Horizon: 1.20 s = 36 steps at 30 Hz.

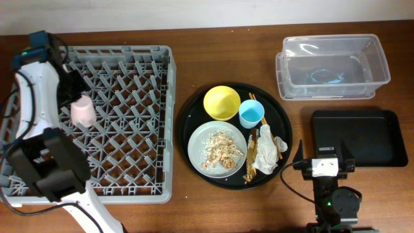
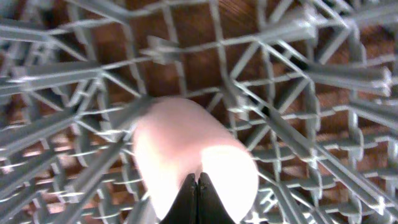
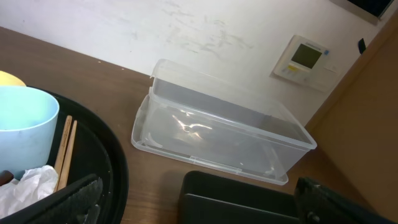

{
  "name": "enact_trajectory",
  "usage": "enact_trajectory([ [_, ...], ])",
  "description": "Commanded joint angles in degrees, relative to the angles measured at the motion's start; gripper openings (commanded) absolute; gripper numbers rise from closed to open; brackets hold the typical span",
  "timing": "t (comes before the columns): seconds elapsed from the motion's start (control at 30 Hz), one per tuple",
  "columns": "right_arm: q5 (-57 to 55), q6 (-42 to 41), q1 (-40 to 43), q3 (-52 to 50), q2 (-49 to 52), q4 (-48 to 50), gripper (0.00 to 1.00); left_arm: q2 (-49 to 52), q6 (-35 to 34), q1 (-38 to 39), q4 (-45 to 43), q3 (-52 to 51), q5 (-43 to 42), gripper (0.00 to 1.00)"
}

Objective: Sort waste into correct bins and load items into the dishwasher rack
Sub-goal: 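Lower the pink cup upside down into the rack and release, then move the left gripper to the light-blue cup and grasp it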

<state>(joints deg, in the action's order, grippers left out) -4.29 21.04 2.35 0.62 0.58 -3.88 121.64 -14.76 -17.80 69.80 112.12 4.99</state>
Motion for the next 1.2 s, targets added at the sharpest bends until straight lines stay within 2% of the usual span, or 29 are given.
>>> enact_trajectory([
  [0.0,-0.90,-0.04,-0.42,-0.31,-0.37,-0.39,0.99,-1.77,-1.97,-2.71,1.51,0.76,2.12,0.00],
  [0.17,-0.90,-0.04,-0.42,-0.31,-0.37,-0.39,0.99,-1.86,-2.36,-4.48,2.56,0.76,0.61,0.00],
  [0.2,-0.90,-0.04,-0.42,-0.31,-0.37,-0.42,0.99,-2.19,-2.36,-4.87,2.69,0.76,-1.77,0.00],
  [0.4,-0.90,-0.04,-0.42,-0.31,-0.37,-0.42,0.98,-12.46,-2.29,-5.11,2.05,3.34,-20.72,0.00],
  [0.53,-0.90,-0.04,-0.42,-0.31,-0.37,-0.42,0.99,-19.34,-2.32,0.31,2.84,3.32,-37.38,0.01],
  [0.57,-0.90,-0.04,-0.42,-0.31,-0.37,-0.42,0.99,-19.69,-2.32,3.43,4.00,3.32,-41.24,0.24],
  [0.6,-0.90,-0.04,-0.42,-0.31,-0.37,-0.39,0.99,-19.65,-2.32,7.52,5.44,3.30,-44.02,0.54],
  [0.63,-0.90,-0.04,-0.42,-0.31,-0.37,-0.39,0.99,-19.37,-2.34,12.44,6.32,3.19,-44.65,0.97],
  [0.67,-0.90,-0.04,-0.42,-0.31,-0.37,-0.39,0.98,-19.08,-2.34,16.41,6.03,3.15,-44.15,0.99],
  [0.73,-0.90,-0.04,-0.42,-0.31,-0.37,-0.42,0.99,-18.03,-2.34,25.27,3.74,3.15,-39.65,0.99],
  [0.87,-0.90,-0.04,-0.42,-0.31,-0.37,-0.42,0.99,-13.11,-2.29,43.93,-0.94,3.15,-17.77,0.99],
  [0.93,-0.90,-0.04,-0.42,-0.31,-0.37,-0.42,0.99,-10.36,-0.85,49.11,-3.08,3.15,-13.07,0.95],
  [1.03,-0.90,-0.04,-0.42,-0.31,-0.37,-0.39,0.99,-4.66,1.53,55.60,-7.37,3.15,-12.46,0.89],
  [1.1,-0.90,-0.04,-0.42,-0.31,-0.37,-0.39,0.99,-1.05,1.09,57.31,-9.81,3.15,-12.48,0.72],
  [1.13,-0.90,-0.04,-0.42,-0.31,-0.37,-0.42,0.99,1.55,1.11,58.53,-11.50,3.15,-12.66,0.59],
  [1.17,-0.90,-0.04,-0.42,-0.31,-0.37,-0.39,0.99,2.67,1.16,59.76,-12.61,3.15,-12.63,0.53],
])
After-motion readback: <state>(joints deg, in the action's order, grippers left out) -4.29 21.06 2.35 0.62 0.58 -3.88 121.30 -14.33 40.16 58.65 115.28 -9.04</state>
